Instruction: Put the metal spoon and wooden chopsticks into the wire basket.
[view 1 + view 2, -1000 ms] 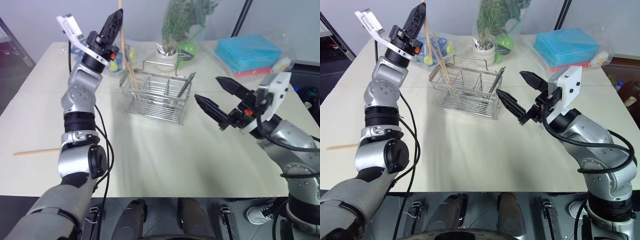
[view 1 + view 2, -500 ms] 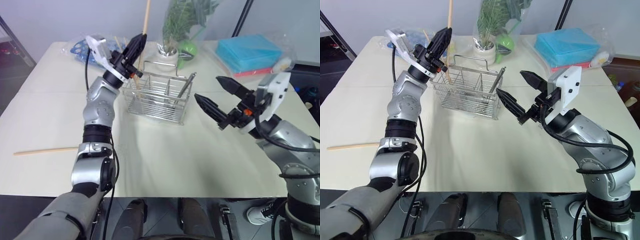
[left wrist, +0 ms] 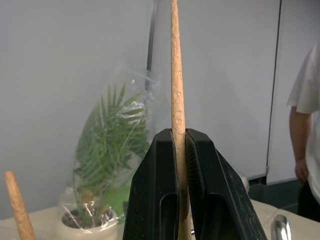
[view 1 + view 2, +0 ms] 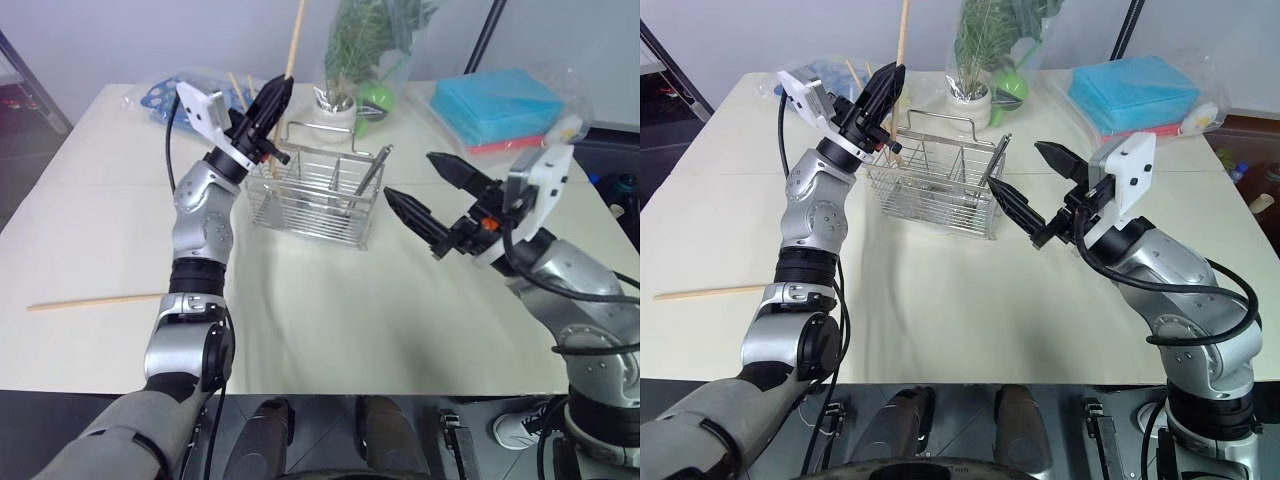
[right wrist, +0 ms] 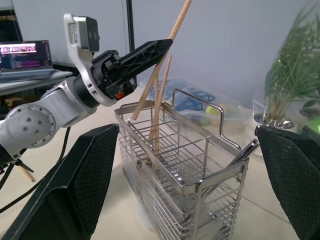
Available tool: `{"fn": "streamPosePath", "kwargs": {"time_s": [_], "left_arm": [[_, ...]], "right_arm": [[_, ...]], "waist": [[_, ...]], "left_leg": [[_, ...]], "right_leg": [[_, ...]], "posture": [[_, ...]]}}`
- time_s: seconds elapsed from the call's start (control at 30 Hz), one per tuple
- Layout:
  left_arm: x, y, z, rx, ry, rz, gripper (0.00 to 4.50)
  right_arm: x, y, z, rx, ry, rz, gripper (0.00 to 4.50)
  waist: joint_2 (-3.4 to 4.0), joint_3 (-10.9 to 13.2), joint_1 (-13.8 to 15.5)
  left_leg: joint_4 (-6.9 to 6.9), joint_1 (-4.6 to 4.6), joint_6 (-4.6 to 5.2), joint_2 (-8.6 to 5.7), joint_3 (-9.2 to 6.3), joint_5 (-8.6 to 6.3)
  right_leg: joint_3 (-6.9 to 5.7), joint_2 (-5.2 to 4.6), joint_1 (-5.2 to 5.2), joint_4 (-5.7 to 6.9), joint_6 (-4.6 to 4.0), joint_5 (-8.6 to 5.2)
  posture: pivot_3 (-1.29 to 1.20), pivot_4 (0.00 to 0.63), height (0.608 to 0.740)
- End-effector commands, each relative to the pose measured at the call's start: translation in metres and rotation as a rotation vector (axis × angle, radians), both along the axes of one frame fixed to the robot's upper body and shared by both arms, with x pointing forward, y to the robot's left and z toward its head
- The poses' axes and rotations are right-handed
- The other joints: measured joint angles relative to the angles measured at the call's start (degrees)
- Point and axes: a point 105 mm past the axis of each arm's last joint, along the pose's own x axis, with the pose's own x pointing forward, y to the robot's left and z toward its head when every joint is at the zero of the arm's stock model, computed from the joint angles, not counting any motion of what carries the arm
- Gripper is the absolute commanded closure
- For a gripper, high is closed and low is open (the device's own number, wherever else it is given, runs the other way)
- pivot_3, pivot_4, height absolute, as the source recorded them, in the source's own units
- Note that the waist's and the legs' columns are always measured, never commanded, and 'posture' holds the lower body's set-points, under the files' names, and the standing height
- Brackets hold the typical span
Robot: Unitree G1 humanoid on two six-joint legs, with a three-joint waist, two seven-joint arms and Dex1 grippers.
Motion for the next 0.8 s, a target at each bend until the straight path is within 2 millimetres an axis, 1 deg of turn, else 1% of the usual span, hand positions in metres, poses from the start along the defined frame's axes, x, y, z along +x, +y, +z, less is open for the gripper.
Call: {"fn": "streamPosePath", "kwargs": {"time_s": [0.03, 0.13, 0.23, 0.3, 0.33, 0.4, 0.47, 0.53, 0.67, 0.73, 0.8], "left_arm": [[-0.002, 0.001, 0.006, 0.003, -0.037, 0.019, 4.44], [0.000, 0.002, 0.003, 0.008, -0.020, 0.028, 3.29], [0.000, 0.004, 0.002, 0.006, -0.021, 0.035, 1.79], [-0.001, 0.006, 0.003, 0.001, -0.024, 0.045, 0.67], [-0.001, 0.006, 0.004, -0.004, -0.027, 0.045, 0.24], [-0.004, 0.008, 0.010, -0.024, -0.029, 0.026, 0.24], [-0.008, 0.012, 0.022, -0.061, -0.034, 0.006, 0.24], [-0.014, 0.017, 0.040, -0.111, -0.044, -0.014, 0.24], [-0.024, 0.034, 0.082, -0.175, -0.050, 0.014, 0.24], [-0.026, 0.048, 0.099, -0.198, -0.034, 0.075, 0.24], [-0.024, 0.067, 0.110, -0.230, 0.002, 0.169, 0.24]], "right_arm": [[-0.004, 0.002, 0.013, 0.016, -0.064, 0.016, 0.00], [-0.004, 0.002, 0.014, 0.016, -0.067, 0.019, 0.00], [-0.003, 0.002, 0.015, 0.013, -0.068, 0.022, 0.00], [-0.003, 0.002, 0.014, 0.010, -0.066, 0.023, 0.00], [-0.003, 0.002, 0.014, 0.008, -0.065, 0.024, 0.00], [-0.002, 0.002, 0.014, 0.006, -0.064, 0.028, 0.00], [-0.002, 0.001, 0.014, 0.003, -0.063, 0.034, 0.00], [-0.001, 0.002, 0.015, -0.003, -0.063, 0.045, 0.00], [-0.002, 0.003, 0.018, -0.038, -0.068, 0.082, 0.00], [-0.004, 0.006, 0.019, -0.063, -0.070, 0.113, 0.00], [-0.008, 0.010, 0.019, -0.102, -0.071, 0.154, 0.00]], "waist": [[0.00, 0.00, -0.01], [0.00, 0.00, 0.00], [0.00, 0.00, -0.04], [0.00, 0.00, -0.03], [0.00, 0.00, -0.03], [0.00, 0.00, -0.02], [0.00, 0.00, -0.04], [0.00, 0.00, -0.17], [0.00, 0.00, -0.21], [0.00, 0.00, -0.25], [0.00, 0.00, -0.15]], "left_leg": [[0.00, 0.00, 0.00, 0.00, 0.00, 0.00], [0.00, 0.00, 0.00, 0.00, 0.00, 0.00], [0.00, 0.00, 0.00, 0.00, 0.00, 0.00], [0.00, 0.00, 0.00, 0.00, 0.00, 0.00], [0.00, 0.00, 0.00, 0.00, 0.00, 0.00], [0.00, 0.00, 0.00, 0.00, 0.00, 0.00], [0.00, 0.00, 0.00, 0.00, -0.01, 0.00], [0.00, 0.00, 0.00, 0.00, -0.01, 0.00], [0.00, 0.01, 0.00, 0.01, -0.02, 0.00], [0.01, 0.00, 0.00, 0.01, -0.02, 0.00], [0.00, 0.01, 0.00, 0.01, -0.02, 0.00]], "right_leg": [[0.00, 0.00, 0.00, 0.00, 0.00, 0.00], [0.00, 0.00, 0.00, 0.00, 0.00, 0.00], [0.00, 0.00, 0.00, 0.00, 0.00, 0.00], [0.00, 0.00, 0.00, 0.00, 0.00, 0.00], [0.00, 0.00, 0.00, 0.00, 0.00, 0.00], [0.00, 0.00, 0.00, 0.00, 0.00, 0.00], [0.00, 0.00, 0.00, 0.00, 0.00, 0.00], [0.00, 0.00, -0.01, 0.01, 0.00, 0.00], [0.00, 0.01, -0.02, 0.03, 0.00, 0.00], [0.00, 0.01, -0.01, 0.03, 0.00, 0.00], [0.00, 0.01, 0.00, 0.02, 0.01, 0.00]], "posture": [[0.00, 0.150, 0.740], [0.00, 0.150, 0.740], [0.00, 0.150, 0.740], [0.00, 0.150, 0.740], [0.00, 0.150, 0.740], [0.00, 0.150, 0.740], [0.00, 0.150, 0.740], [0.00, 0.150, 0.740], [0.00, 0.150, 0.740], [0.00, 0.150, 0.740], [0.00, 0.150, 0.740]]}}
